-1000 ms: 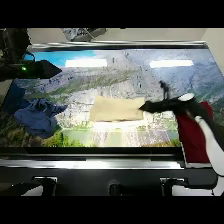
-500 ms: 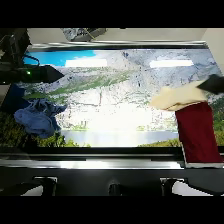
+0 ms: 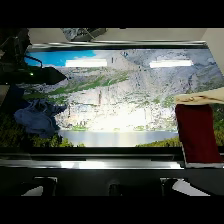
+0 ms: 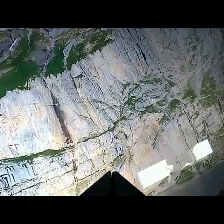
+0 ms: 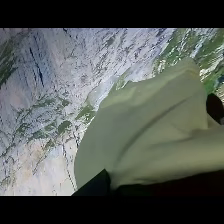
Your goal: Fold the shirts.
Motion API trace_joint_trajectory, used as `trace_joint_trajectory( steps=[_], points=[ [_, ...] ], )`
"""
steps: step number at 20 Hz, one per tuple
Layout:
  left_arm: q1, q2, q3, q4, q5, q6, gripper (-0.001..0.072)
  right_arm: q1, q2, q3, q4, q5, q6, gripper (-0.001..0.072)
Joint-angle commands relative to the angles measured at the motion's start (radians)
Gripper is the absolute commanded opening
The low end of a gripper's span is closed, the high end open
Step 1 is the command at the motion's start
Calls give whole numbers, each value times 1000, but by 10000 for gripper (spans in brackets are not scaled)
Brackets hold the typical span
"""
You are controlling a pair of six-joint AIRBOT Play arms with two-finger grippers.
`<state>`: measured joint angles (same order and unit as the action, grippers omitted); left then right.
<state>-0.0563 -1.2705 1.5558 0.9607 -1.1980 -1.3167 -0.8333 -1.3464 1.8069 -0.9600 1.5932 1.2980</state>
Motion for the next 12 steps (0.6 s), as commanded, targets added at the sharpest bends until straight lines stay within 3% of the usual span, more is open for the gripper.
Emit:
trace_joint_trajectory(
  steps=[1, 4, 7, 12],
  points=[
    [-7, 0, 0, 1, 1, 10, 27, -78, 34, 6, -6, 61, 34, 41],
    [-7, 0, 0, 0, 6, 10, 27, -105, 47, -2, -156, 259, -4, 42],
    [-8, 0, 0, 0, 5, 13, 27, -105, 108, -97, -338, 258, 7, 41],
    [-8, 0, 0, 0, 5, 20, 27, -105, 206, -485, -550, 248, -32, 41]
  ],
)
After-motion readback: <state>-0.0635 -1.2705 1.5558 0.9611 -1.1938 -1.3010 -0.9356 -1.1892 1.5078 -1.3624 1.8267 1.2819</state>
